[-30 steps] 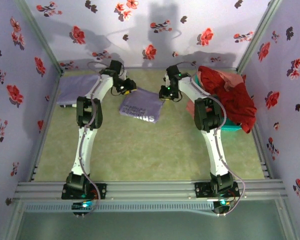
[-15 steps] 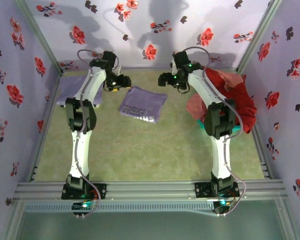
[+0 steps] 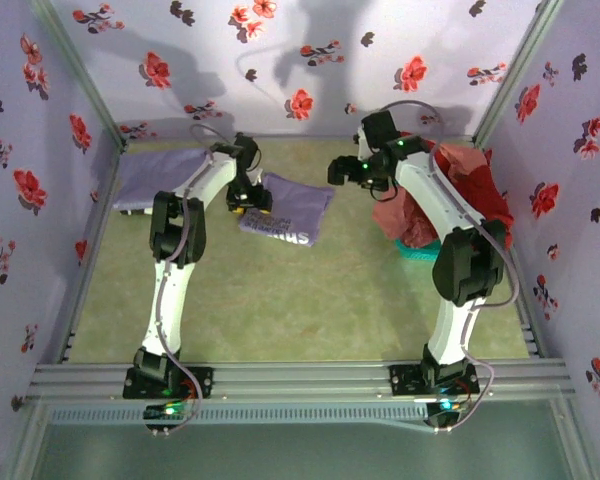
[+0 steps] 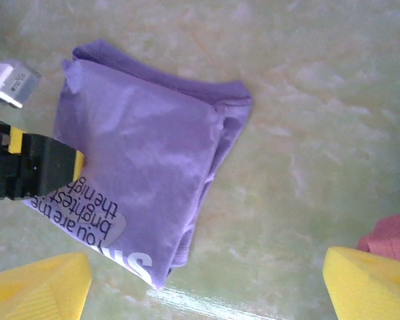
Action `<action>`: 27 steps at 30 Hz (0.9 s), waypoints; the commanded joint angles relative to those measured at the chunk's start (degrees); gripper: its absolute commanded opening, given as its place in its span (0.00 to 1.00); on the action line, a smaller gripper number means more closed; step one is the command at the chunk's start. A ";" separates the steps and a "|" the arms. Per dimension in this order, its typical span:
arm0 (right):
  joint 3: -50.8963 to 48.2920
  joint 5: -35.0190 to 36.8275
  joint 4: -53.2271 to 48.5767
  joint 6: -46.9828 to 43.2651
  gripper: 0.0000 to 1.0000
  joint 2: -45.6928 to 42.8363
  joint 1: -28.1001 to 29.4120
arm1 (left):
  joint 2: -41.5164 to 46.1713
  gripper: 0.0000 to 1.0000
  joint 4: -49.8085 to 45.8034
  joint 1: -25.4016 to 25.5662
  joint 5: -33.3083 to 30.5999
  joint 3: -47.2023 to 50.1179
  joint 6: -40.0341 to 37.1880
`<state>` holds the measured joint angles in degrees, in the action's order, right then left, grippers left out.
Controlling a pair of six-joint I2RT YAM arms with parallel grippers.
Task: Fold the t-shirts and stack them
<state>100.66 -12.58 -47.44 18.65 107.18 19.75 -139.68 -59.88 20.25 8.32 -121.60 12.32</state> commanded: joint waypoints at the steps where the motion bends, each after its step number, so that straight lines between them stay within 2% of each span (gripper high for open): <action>1: -3.41 1.52 2.92 0.91 0.90 -4.21 -0.91 | -1.20 0.59 1.39 3.23 -5.87 6.14 -1.57; 6: -8.92 1.83 5.60 1.82 0.90 -7.51 -1.63 | -0.17 0.25 3.34 6.71 -10.32 12.01 -0.98; 8: -10.48 2.21 5.89 1.83 0.90 -8.74 -1.98 | 1.60 0.03 5.59 6.69 -10.49 15.39 -0.18; 9: -11.01 2.21 6.02 1.74 0.90 -9.27 -2.19 | 2.58 0.00 6.15 6.57 -10.64 16.29 -0.16; 12: -12.70 2.52 6.34 1.69 0.89 -10.88 -2.60 | 5.97 0.00 4.76 5.67 -12.92 15.68 -1.61; 17: -15.24 1.86 6.84 2.23 0.89 -12.49 -2.54 | 10.55 0.00 -1.09 0.67 -15.85 6.38 -5.40; 22: -17.62 1.60 7.76 2.94 0.88 -14.17 -2.60 | 10.52 0.00 -6.72 -3.46 -20.11 -4.27 -10.16; 27: -17.48 1.59 7.04 2.70 0.88 -14.10 -2.61 | 7.58 0.00 -13.00 -5.84 -19.70 -17.54 -13.66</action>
<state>83.37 -11.33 -40.66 20.23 94.67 17.45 -132.05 -66.41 14.44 -9.76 -132.81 2.35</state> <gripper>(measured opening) 0.881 0.092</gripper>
